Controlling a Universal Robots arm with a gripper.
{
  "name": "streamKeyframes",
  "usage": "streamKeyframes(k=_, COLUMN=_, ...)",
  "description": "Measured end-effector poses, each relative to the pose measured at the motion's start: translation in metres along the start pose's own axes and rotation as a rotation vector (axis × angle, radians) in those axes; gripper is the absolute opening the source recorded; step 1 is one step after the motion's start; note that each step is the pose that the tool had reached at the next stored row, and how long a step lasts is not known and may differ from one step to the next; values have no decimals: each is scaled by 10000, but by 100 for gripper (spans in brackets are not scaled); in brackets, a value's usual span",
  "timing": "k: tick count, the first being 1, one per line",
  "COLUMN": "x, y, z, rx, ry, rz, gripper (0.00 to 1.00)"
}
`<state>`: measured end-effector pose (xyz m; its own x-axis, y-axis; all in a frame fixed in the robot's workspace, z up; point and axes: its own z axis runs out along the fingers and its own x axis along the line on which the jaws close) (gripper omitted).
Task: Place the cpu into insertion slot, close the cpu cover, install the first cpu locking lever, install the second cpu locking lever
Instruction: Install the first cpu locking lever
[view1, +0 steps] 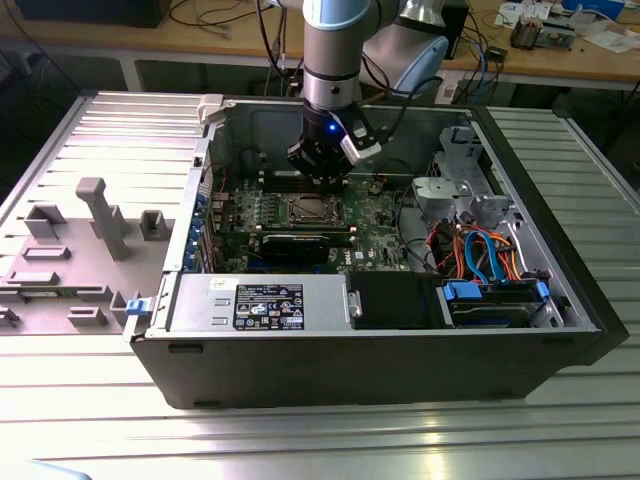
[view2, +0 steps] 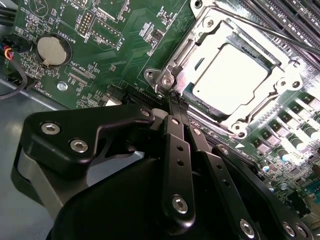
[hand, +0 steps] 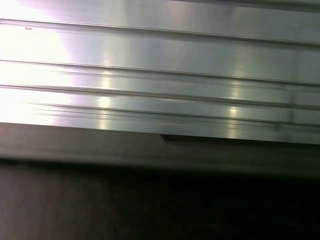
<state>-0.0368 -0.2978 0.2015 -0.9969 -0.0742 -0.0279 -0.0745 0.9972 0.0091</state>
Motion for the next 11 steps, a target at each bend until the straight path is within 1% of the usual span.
streamKeyframes(k=2, x=0, y=1, z=1, rx=-81, ry=-8, rz=2, gripper=11)
streamKeyframes(k=4, x=0, y=2, z=0, rx=-183, ry=-16, rz=5, gripper=11)
streamKeyframes(k=5, x=0, y=3, z=1, rx=-223, ry=-19, rz=6, gripper=11)
streamKeyframes(k=8, x=-2, y=5, z=-29, rx=-237, ry=-27, rz=8, gripper=11)
streamKeyframes(k=9, x=-1, y=3, z=-51, rx=-222, ry=-19, rz=8, gripper=11)
streamKeyframes(k=11, x=-3, y=4, z=-59, rx=-208, ry=-20, rz=6, gripper=11)
